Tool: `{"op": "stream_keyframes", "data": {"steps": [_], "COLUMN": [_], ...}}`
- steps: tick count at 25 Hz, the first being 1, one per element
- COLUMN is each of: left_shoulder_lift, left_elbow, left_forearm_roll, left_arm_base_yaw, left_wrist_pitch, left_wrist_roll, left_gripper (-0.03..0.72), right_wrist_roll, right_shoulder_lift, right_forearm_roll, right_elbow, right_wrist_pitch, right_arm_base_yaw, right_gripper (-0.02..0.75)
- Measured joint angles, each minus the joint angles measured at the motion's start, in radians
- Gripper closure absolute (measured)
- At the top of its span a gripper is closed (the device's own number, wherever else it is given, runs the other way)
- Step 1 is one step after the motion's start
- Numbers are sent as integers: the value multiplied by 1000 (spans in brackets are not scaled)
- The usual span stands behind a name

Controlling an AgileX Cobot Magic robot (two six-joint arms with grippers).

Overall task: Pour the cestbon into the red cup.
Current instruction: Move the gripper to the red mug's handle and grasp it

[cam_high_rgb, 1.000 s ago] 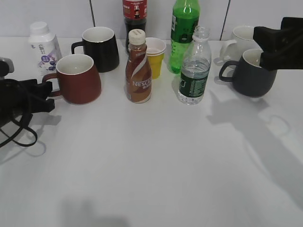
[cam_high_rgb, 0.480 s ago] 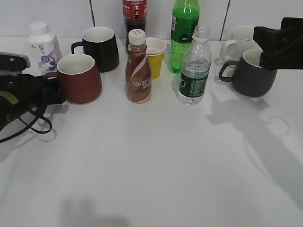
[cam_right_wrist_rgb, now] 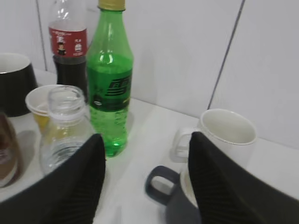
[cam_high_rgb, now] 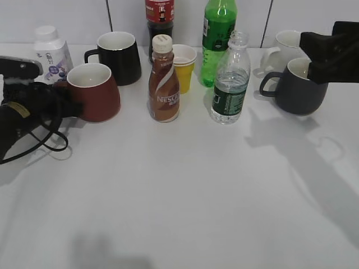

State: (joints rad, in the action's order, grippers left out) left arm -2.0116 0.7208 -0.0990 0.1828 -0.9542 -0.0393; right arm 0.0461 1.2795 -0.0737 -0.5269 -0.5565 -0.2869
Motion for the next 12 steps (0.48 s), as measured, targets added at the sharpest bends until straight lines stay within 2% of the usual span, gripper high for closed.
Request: {"op": "stream_keyframes", "data": {"steps": [2, 4, 7, 9, 12], "left_shoulder_lift": [-15, -21, -22, -22, 1], "left_elbow": [5, 6, 7, 5, -21], "left_forearm_roll": [-7, -10, -10, -11, -12], "left_arm_base_yaw": [0, 0, 0, 0, 0], "left_wrist_pitch": [-21, -33, -37, -43, -46], "left_wrist_roll": [0, 2, 3, 4, 7], "left_gripper": [542, 603, 610, 612, 614], "right_wrist_roll": [-46, -156, -338, -398, -426], "right_shoulder_lift": [0, 0, 11, 39, 123], "right_forearm_roll": [-47, -165, -359, -427, -497], "right_elbow": [0, 0, 0, 0, 0], "right_wrist_pitch": [4, 6, 3, -12, -91], "right_arm_base_yaw": [0, 0, 0, 0, 0], "right_gripper": [307, 307, 307, 299, 218]}}
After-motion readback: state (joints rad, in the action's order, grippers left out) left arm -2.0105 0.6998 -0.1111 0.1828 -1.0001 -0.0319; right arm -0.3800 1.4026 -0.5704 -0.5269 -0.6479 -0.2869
